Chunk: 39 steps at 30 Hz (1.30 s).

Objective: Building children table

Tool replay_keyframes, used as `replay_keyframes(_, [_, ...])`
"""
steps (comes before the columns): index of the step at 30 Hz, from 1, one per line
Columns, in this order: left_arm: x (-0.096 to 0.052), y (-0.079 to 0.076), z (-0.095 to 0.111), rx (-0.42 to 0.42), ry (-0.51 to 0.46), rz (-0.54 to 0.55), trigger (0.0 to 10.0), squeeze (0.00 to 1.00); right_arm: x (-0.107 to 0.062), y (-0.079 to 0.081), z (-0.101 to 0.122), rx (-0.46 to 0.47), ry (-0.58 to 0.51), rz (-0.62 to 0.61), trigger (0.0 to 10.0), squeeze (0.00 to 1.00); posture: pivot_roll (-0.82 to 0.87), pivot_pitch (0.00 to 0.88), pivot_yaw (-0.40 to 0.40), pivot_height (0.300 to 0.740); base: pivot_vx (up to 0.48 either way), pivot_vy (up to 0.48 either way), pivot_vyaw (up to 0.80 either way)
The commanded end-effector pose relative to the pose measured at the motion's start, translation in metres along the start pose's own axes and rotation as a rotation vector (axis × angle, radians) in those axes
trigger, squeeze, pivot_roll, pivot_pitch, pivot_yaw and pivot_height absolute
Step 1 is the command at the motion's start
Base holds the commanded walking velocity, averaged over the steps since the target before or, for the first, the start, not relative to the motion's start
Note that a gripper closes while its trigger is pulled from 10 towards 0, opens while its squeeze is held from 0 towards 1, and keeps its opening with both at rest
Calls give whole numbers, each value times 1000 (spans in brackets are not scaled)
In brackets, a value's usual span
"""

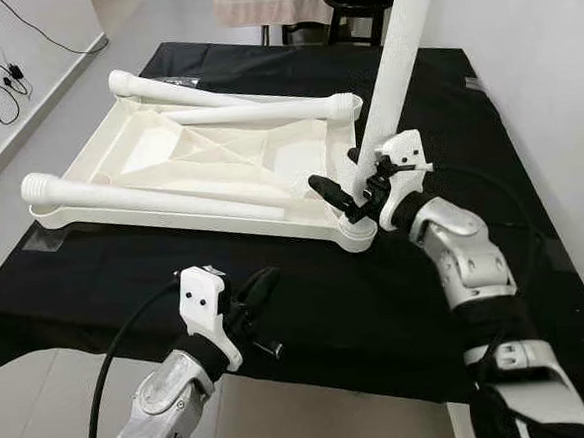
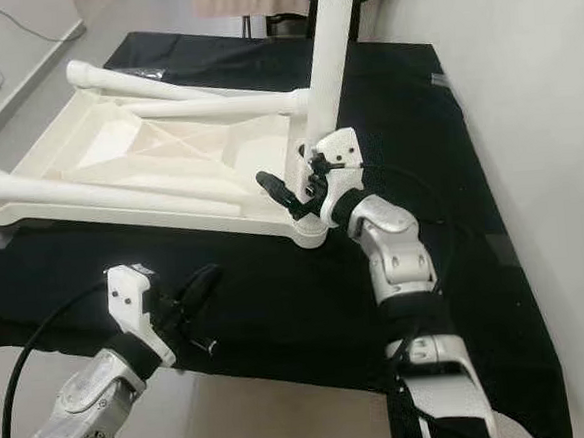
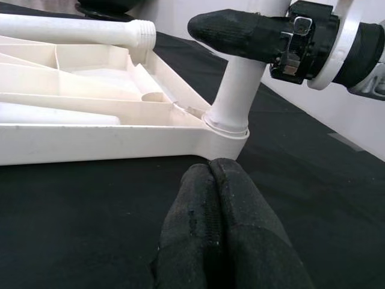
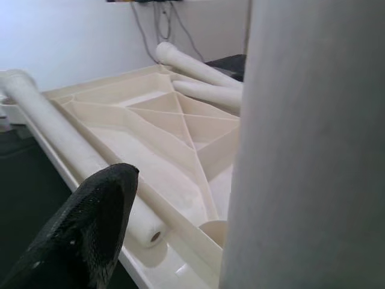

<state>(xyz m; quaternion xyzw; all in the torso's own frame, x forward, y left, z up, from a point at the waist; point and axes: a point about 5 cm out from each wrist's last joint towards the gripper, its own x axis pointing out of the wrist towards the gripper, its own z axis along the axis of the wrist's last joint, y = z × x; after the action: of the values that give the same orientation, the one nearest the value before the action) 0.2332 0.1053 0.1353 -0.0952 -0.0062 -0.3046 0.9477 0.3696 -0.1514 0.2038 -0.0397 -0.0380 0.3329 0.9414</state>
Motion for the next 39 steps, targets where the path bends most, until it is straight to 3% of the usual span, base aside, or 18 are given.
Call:
replay_keyframes(1, [-1,-1,-5,-14,16,1,10000,0,4,3,0,2,-7,46,10000,0,65,97,-53,740,0,0,0])
replay_keyframes(4, [0,-1,-6,-17,17,-1,10000,0,12,-5,-2,0,22,86,10000,0,68,93,-48,740,0,0,0])
replay_keyframes(5, [0,-2,-6,-18,17,-3,10000,0,15,-8,-2,12,33,96,2039,0,73,98,-45,740,0,0,0])
replay_keyframes(6, [0,-2,-6,-18,17,-3,10000,0,15,-8,-2,12,33,96,2039,0,73,98,-45,740,0,0,0])
replay_keyframes(7, [0,-2,-6,-18,17,-4,10000,0,17,-11,-1,16,41,97,0,0,74,98,-45,740,0,0,0])
replay_keyframes(18, [-1,-2,-4,-20,15,-3,10000,0,11,-21,-1,37,52,123,0,0,63,112,-38,740,0,0,0])
replay_keyframes(22, [-2,-2,-3,-22,13,-4,10000,0,2,-26,-6,-11,51,87,0,0,59,123,-38,740,0,0,0])
replay_keyframes(25, [-4,-1,-2,-22,12,-2,10000,0,-4,-25,-19,-27,81,-4,0,0,52,135,-36,740,0,0,0])
replay_keyframes(26, [-5,0,-1,-20,11,0,10000,0,-8,-22,-34,-34,141,-163,0,0,47,140,-35,740,0,0,0])
replay_keyframes(27, [-5,0,-1,-20,11,0,10000,0,-8,-22,-34,-34,141,-163,0,0,47,140,-35,740,0,0,0])
replay_keyframes(28, [-6,1,-1,-19,12,0,10000,0,-13,-19,-43,5,151,-427,0,0,42,143,-31,740,0,0,0])
replay_keyframes(29, [-6,1,-1,-19,12,0,10000,0,-13,-19,-43,5,151,-427,0,0,42,143,-31,740,0,0,0])
replay_keyframes(30, [-5,2,0,-18,12,0,10000,0,-18,0,-55,81,164,-539,0,0,50,151,-22,740,0,0,0])
replay_keyframes(31, [-5,2,0,-18,12,0,10000,0,-18,0,-55,81,164,-539,0,0,50,151,-22,740,0,0,0])
replay_keyframes(32, [-5,2,0,-16,13,0,10000,0,-22,24,-64,118,167,-583,0,0,43,149,-11,740,0,0,0])
replay_keyframes(33, [-5,3,0,-15,15,0,10000,0,-19,44,-68,111,167,-535,0,0,43,149,-11,740,0,0,0])
replay_keyframes(35, [-4,3,-1,-16,16,-2,10000,0,-13,50,-68,114,158,-485,0,0,41,137,-13,740,0,0,0])
replay_keyframes(39, [-3,3,-1,-18,15,-5,10000,0,-2,44,-64,63,164,-433,0,0,41,133,-26,740,0,0,0])
